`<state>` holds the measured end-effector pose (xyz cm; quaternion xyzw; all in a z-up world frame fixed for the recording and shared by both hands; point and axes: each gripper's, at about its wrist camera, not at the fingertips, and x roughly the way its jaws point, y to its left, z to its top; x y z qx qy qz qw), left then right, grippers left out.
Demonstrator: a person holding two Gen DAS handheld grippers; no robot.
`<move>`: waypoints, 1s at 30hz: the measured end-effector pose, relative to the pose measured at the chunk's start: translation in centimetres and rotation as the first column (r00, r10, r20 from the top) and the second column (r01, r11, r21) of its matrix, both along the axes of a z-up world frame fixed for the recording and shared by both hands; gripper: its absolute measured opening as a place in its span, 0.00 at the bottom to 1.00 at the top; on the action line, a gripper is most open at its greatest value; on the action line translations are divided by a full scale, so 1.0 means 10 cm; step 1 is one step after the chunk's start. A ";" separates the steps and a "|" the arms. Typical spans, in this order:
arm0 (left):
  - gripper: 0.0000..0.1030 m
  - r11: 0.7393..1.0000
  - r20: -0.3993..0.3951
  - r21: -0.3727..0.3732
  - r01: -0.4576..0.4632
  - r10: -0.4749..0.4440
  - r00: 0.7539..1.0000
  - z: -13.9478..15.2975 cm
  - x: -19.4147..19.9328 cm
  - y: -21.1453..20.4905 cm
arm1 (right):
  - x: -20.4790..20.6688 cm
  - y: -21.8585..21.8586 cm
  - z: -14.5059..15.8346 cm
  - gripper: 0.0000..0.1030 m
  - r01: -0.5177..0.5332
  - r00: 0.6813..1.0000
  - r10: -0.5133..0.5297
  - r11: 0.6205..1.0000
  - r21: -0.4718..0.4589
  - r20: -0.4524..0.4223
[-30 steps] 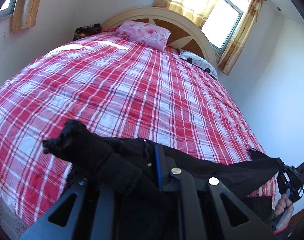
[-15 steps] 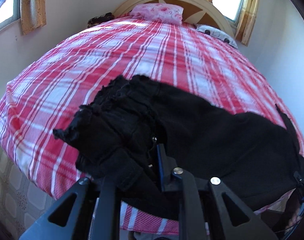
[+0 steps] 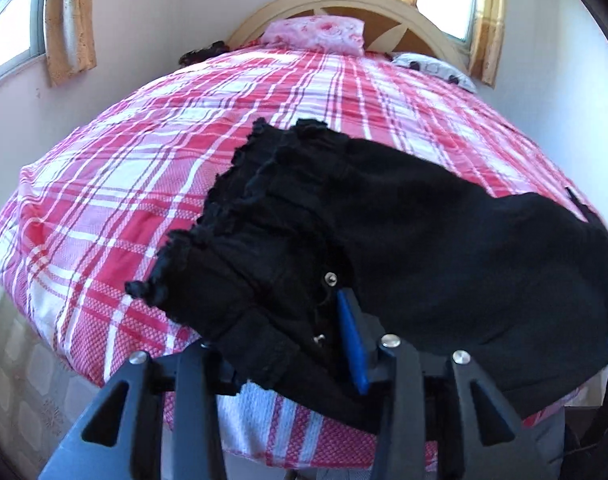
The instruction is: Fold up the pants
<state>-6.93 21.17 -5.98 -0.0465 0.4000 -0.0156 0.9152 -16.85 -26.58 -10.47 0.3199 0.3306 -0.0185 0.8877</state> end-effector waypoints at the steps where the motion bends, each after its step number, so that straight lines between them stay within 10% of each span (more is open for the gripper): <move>1: 0.41 1.000 -0.001 -0.014 0.012 -0.012 1.000 0.03 -0.01 0.04 | 0.00 0.00 0.00 0.03 0.000 1.000 0.000 1.000 -0.007 0.005; 3: 0.43 0.999 -0.010 -0.042 0.024 -0.024 1.000 0.10 -0.05 0.11 | -0.02 0.01 0.01 0.03 -0.006 1.000 0.006 1.000 -0.031 0.000; 6: 0.76 0.992 0.041 0.068 -0.109 0.106 0.993 0.34 -0.16 0.27 | -0.03 0.01 0.02 0.03 -0.005 1.000 0.005 0.999 -0.042 -0.007; 11: 0.78 0.949 0.196 0.194 -0.249 0.211 0.958 0.84 -0.28 0.35 | -0.04 -0.04 0.07 0.09 0.028 0.999 -0.028 0.999 -0.019 -0.033; 15: 0.78 0.982 0.240 0.161 -0.100 0.059 0.969 1.04 -0.21 -0.07 | -0.22 -0.13 0.35 0.13 0.080 0.997 -0.080 0.995 -0.063 0.011; 19: 0.78 0.973 0.244 0.232 -0.007 -0.051 0.969 0.88 0.02 -0.63 | -0.35 -0.30 0.85 0.25 0.195 0.980 -0.176 0.942 -0.272 0.094; 21: 0.78 0.971 0.176 0.237 0.008 -0.051 0.983 0.68 0.20 -0.77 | -0.22 -0.36 1.08 0.50 0.191 0.981 -0.164 0.900 -0.392 0.102; 30: 0.79 0.987 0.053 0.147 -0.066 0.058 0.997 0.10 0.20 -0.67 | 1.34 -0.56 1.27 0.52 -0.007 1.000 -0.002 0.800 -0.600 -0.014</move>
